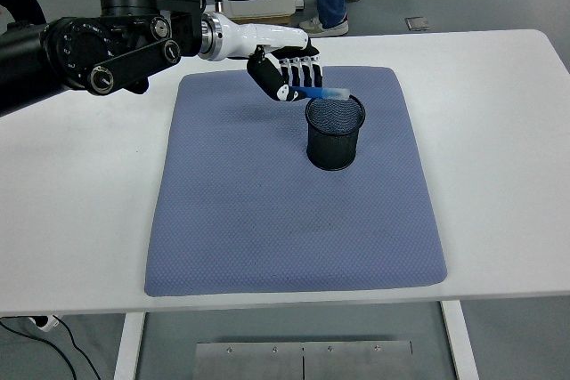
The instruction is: Left hand places marker in pen holder
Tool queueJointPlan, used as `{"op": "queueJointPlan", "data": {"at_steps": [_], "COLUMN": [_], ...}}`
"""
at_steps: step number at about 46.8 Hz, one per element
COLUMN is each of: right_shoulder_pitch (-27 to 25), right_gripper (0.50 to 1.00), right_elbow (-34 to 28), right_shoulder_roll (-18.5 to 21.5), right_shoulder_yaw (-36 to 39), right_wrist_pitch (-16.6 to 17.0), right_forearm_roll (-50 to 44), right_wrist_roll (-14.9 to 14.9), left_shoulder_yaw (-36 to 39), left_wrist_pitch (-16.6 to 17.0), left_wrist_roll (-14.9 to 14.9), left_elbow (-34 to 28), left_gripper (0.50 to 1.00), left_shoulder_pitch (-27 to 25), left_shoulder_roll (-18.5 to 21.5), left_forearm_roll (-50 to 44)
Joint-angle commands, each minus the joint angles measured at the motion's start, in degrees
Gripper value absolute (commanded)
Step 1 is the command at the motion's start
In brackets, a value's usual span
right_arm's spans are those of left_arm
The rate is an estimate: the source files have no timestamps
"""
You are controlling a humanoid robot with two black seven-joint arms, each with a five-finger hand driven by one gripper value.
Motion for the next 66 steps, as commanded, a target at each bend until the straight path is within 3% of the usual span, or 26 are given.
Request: {"op": "queueJointPlan", "data": {"at_steps": [1, 29, 48, 51, 54, 60, 64, 65, 66], "right_shoulder_pitch": [0.0, 0.0, 0.0, 0.0, 0.0, 0.0, 0.0, 0.0, 0.0], "right_gripper": [1.000, 1.000, 1.000, 1.000, 1.000, 1.000, 1.000, 1.000, 1.000], "right_elbow": [0.0, 0.0, 0.0, 0.0, 0.0, 0.0, 0.0, 0.0, 0.0], "right_shoulder_roll": [0.0, 0.0, 0.0, 0.0, 0.0, 0.0, 0.0, 0.0, 0.0], "right_shoulder_yaw": [0.0, 0.0, 0.0, 0.0, 0.0, 0.0, 0.0, 0.0, 0.0], "right_wrist_pitch": [0.0, 0.0, 0.0, 0.0, 0.0, 0.0, 0.0, 0.0, 0.0], "right_forearm_roll": [0.0, 0.0, 0.0, 0.0, 0.0, 0.0, 0.0, 0.0, 0.0], "right_wrist_roll": [0.0, 0.0, 0.0, 0.0, 0.0, 0.0, 0.0, 0.0, 0.0], "left_shoulder_yaw": [-0.4, -3.7, -3.7, -3.7, -3.7, -3.7, -3.6, -3.7, -3.7], "left_wrist_pitch": [0.0, 1.2, 2.8, 3.4, 4.7, 5.6, 5.6, 5.6, 5.6], "left_wrist_roll": [0.0, -0.1, -0.1, -0.1, -0.1, -0.1, -0.1, -0.1, -0.1], "left_elbow": [0.0, -0.1, 0.0, 0.0, -0.1, -0.1, -0.1, -0.1, -0.1], "left_gripper": [0.500, 0.500, 0.500, 0.557, 0.657, 0.739, 0.760, 0.806, 0.818], "left_shoulder_pitch": [0.3, 3.9, 7.3, 7.4, 7.4, 7.4, 7.4, 7.4, 7.4], "left_shoulder_roll": [-1.1, -4.1, -4.9, -5.0, -5.0, -5.0, -5.0, -4.9, -4.9], "left_forearm_roll": [-4.0, -23.5, -28.3, -29.7, -29.8, -30.1, -30.2, -30.3, -30.3]}}
